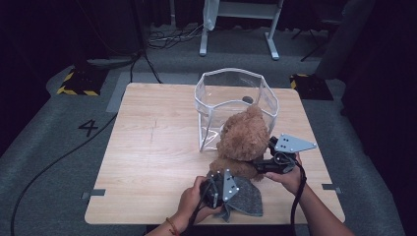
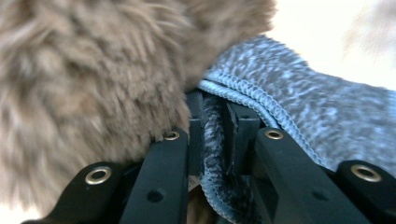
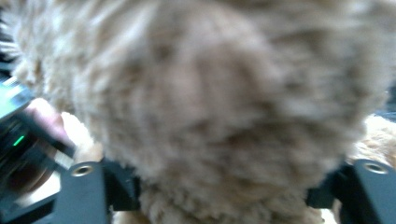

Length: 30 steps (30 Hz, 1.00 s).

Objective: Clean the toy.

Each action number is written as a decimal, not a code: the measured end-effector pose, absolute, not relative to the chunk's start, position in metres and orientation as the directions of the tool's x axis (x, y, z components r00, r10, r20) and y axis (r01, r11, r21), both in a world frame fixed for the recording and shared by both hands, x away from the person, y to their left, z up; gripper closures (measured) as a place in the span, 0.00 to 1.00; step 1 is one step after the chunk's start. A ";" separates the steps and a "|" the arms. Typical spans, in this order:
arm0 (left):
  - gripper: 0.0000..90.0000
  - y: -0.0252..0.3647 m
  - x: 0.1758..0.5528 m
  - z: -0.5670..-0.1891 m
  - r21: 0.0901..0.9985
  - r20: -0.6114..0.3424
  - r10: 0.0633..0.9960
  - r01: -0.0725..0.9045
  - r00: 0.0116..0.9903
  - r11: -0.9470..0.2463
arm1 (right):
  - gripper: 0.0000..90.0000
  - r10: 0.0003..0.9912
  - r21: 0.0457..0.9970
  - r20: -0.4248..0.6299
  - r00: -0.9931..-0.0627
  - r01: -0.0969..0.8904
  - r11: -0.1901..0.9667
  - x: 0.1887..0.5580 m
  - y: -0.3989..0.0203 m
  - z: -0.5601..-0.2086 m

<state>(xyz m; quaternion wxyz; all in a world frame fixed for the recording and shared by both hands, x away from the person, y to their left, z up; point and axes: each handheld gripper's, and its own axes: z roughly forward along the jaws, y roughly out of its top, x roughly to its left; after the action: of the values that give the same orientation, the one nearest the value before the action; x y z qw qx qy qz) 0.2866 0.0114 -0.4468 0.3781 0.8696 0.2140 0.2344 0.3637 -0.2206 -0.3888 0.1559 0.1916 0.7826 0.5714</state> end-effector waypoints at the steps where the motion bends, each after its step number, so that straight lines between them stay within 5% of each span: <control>1: 0.88 0.016 0.288 -0.448 0.763 0.237 0.565 0.208 0.790 -0.612 | 0.28 0.469 0.951 -0.024 -0.883 0.125 0.283 0.364 -0.222 -0.388; 4: 0.89 0.028 0.291 -0.448 0.777 0.227 0.604 0.232 0.764 -0.585 | 0.15 0.439 0.939 -0.024 -0.898 0.131 0.319 0.363 -0.227 -0.388; 8: 0.89 0.040 0.298 -0.447 0.777 0.240 0.635 0.247 0.734 -0.579 | 0.15 0.380 0.911 -0.042 -0.924 0.121 0.395 0.363 -0.236 -0.390; 18: 0.89 0.070 0.332 -0.452 0.783 0.207 0.719 0.329 0.663 -0.528 | 0.31 0.218 0.872 -0.049 -0.975 0.064 0.485 0.358 -0.245 -0.401; 27: 0.89 0.083 0.349 -0.454 0.795 0.160 0.745 0.362 0.648 -0.486 | 0.32 0.246 0.854 -0.076 -0.966 0.064 0.516 0.357 -0.246 -0.402; 30: 0.89 0.081 0.346 -0.454 0.793 0.174 0.739 0.351 0.651 -0.497 | 0.25 0.305 0.842 -0.097 -0.947 0.085 0.532 0.357 -0.244 -0.403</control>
<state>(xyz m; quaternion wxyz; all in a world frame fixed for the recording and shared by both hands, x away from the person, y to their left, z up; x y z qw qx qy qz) 0.3465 0.0813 -0.4535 0.3779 0.8264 0.3297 0.2562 0.3574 -0.2445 -0.4030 0.1168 0.1125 0.8675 0.4703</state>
